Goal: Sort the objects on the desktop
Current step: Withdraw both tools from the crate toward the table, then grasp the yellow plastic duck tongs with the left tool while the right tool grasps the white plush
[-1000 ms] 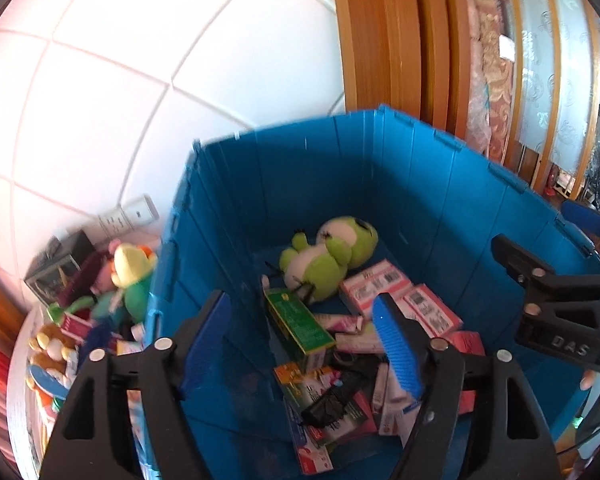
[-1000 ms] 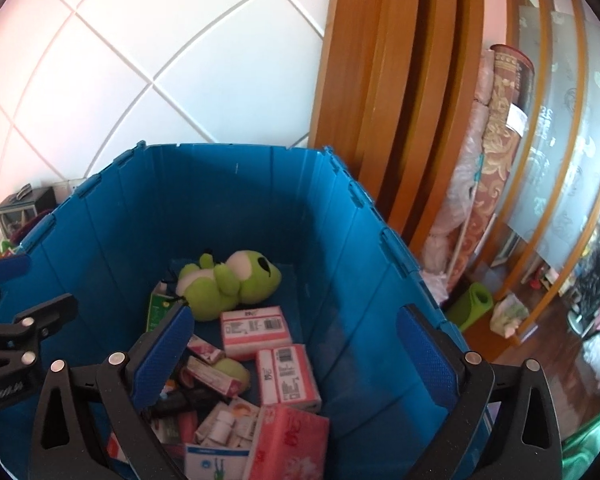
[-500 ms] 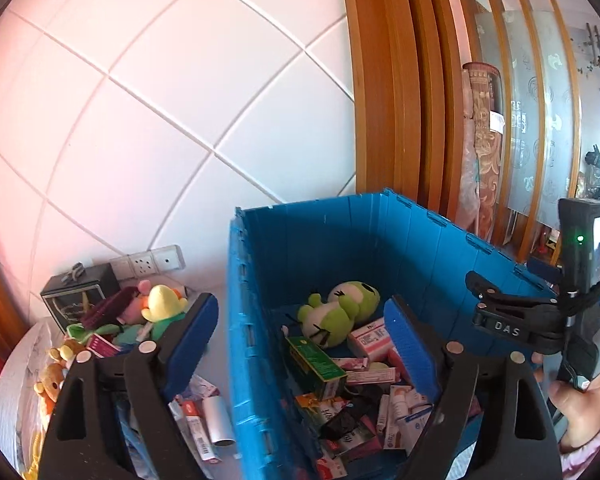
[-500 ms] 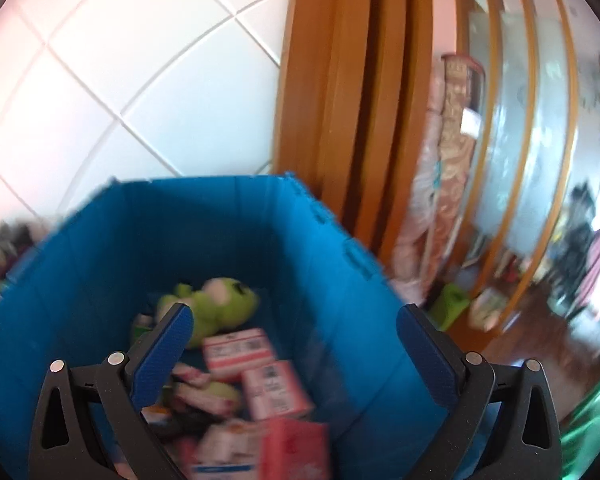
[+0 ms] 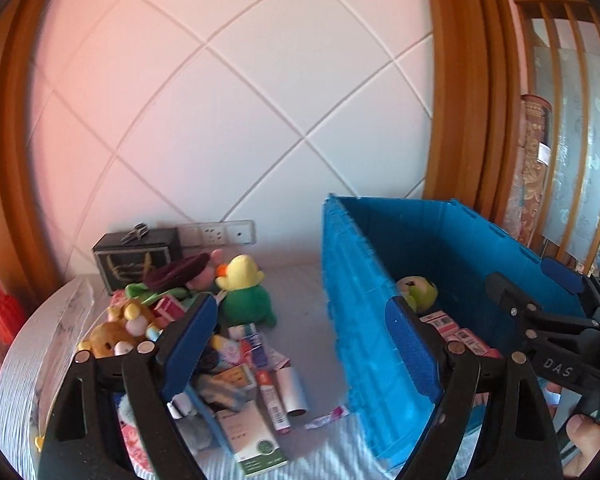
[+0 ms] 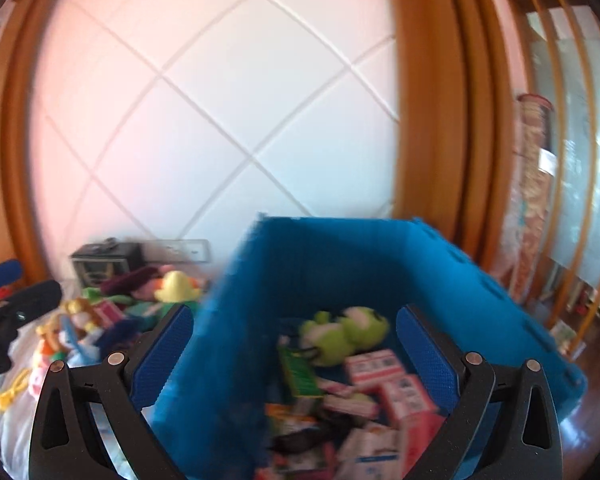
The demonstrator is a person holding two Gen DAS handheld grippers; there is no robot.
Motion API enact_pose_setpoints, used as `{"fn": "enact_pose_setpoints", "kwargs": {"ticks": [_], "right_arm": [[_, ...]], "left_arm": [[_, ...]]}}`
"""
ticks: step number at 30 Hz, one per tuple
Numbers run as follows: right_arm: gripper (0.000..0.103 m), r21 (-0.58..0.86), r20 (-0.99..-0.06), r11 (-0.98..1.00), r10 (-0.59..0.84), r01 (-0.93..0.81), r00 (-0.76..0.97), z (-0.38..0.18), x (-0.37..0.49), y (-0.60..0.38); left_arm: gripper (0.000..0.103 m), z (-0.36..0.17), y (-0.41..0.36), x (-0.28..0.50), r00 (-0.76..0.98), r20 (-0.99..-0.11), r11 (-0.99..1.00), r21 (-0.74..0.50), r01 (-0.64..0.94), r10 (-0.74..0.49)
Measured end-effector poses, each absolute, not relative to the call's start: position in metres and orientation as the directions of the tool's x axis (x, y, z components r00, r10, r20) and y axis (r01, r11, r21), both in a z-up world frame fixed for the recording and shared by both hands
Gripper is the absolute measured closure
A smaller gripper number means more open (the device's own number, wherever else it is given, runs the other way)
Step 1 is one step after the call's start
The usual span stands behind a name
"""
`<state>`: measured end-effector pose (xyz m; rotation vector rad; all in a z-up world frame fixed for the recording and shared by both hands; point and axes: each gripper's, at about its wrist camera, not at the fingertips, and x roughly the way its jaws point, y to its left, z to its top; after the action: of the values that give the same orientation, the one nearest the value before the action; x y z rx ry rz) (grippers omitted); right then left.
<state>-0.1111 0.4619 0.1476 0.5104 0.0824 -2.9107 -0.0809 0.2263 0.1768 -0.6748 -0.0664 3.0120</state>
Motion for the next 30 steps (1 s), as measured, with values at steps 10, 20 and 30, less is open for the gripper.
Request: {"fn": "enact_pose_setpoints", "kwargs": {"ticks": [10,20,30], "right_arm": [[0.000,-0.049,-0.383,-0.934,-0.309,0.354,-0.871,0.136,-0.080,0.354],[0.000,-0.060,-0.498,-0.889,-0.367,0.454,-0.785,0.083,-0.069,0.275],[0.000,-0.007,-0.702,-0.905,-0.298,0.424,-0.647,-0.010,-0.094,0.244]], "left_arm": [[0.017,0.114,0.091,-0.050,-0.862,-0.506,-0.991,-0.094,0.093,-0.033],[0.017,0.005,-0.081,-0.015,-0.681,-0.701,-0.926,-0.078,0.369,-0.212],[0.017,-0.096,-0.208,0.024,-0.462,-0.846,-0.861,-0.008,0.509,-0.265]]}}
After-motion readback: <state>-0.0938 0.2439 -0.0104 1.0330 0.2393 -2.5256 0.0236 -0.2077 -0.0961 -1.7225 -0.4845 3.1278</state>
